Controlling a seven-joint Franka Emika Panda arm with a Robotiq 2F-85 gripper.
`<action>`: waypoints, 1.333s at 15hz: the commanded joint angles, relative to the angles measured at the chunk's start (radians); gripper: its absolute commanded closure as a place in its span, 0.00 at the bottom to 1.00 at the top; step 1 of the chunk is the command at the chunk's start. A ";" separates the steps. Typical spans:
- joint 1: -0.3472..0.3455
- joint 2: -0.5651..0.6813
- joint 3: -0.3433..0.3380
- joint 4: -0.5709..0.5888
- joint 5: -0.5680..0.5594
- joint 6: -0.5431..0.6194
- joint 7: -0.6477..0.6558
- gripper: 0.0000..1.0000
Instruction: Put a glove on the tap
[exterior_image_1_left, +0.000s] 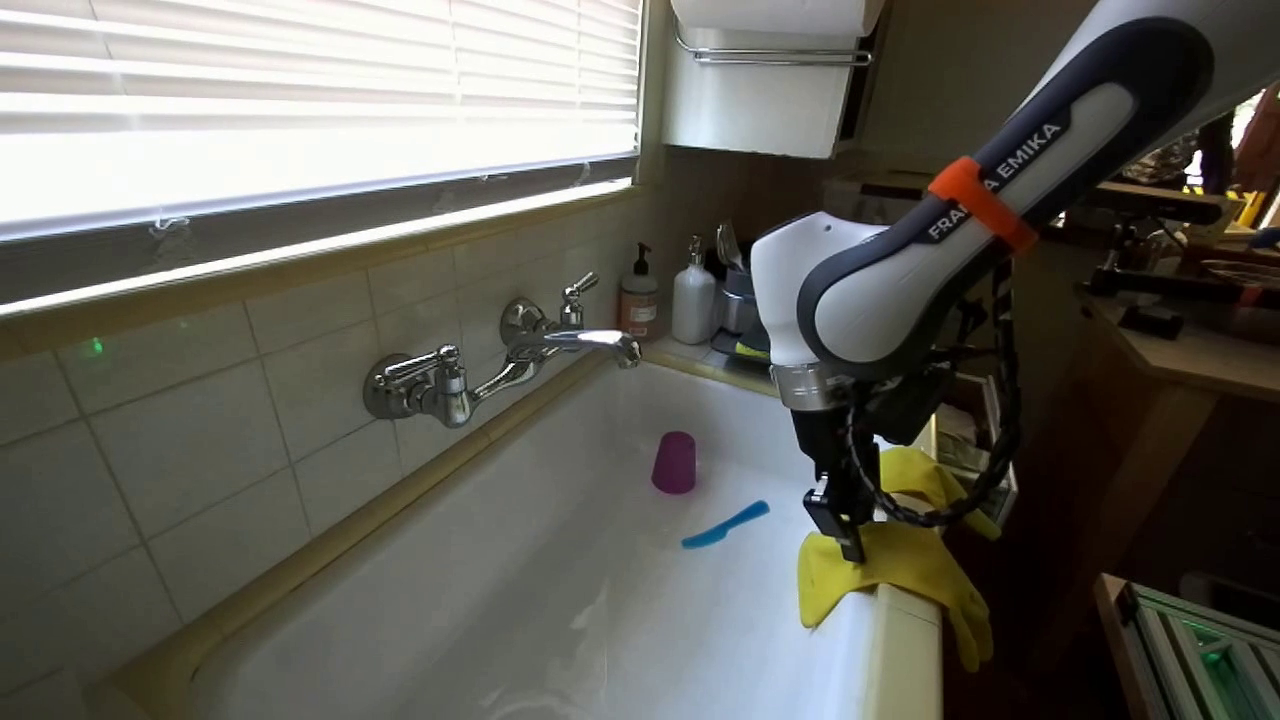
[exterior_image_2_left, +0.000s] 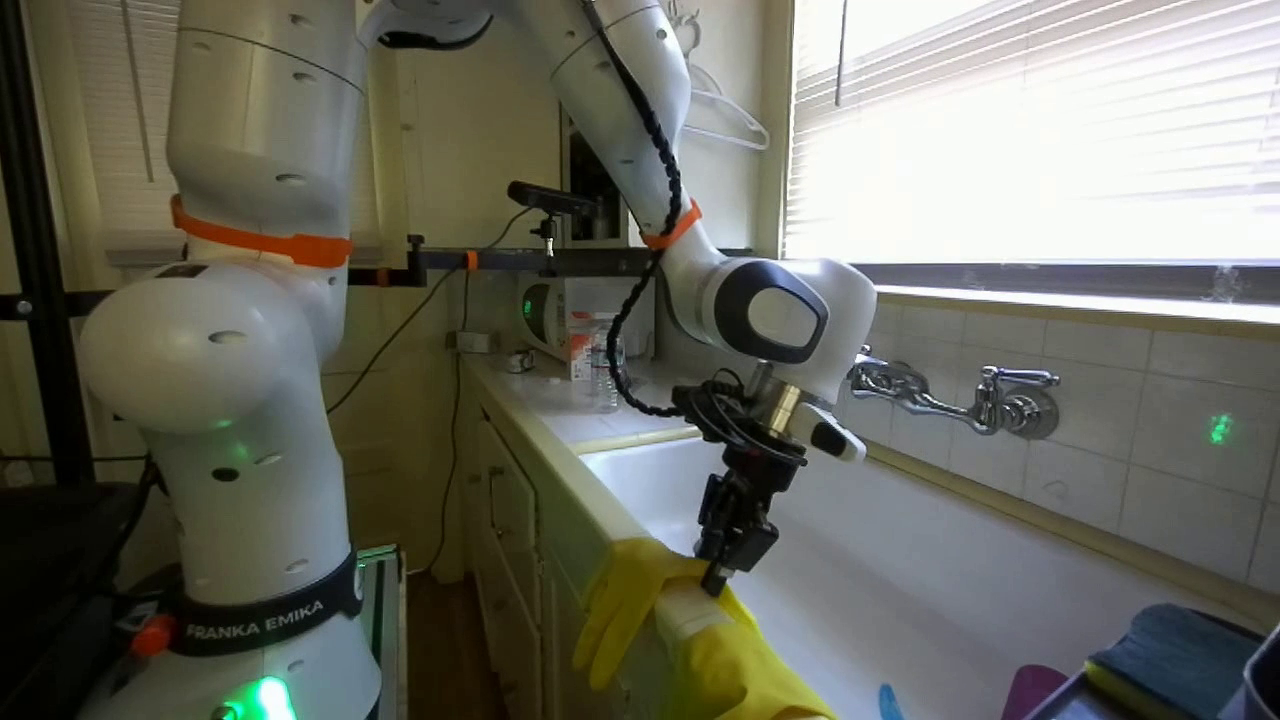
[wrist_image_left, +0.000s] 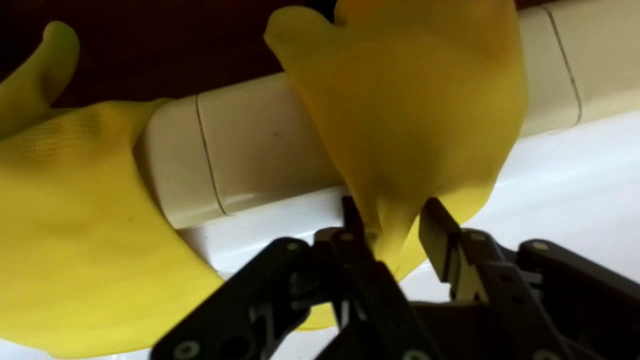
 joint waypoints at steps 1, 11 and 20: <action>-0.002 -0.009 0.000 0.011 0.009 0.007 0.008 0.94; 0.019 -0.084 0.018 0.066 -0.001 0.038 0.080 0.99; 0.050 -0.218 0.054 0.082 -0.115 0.057 0.170 0.99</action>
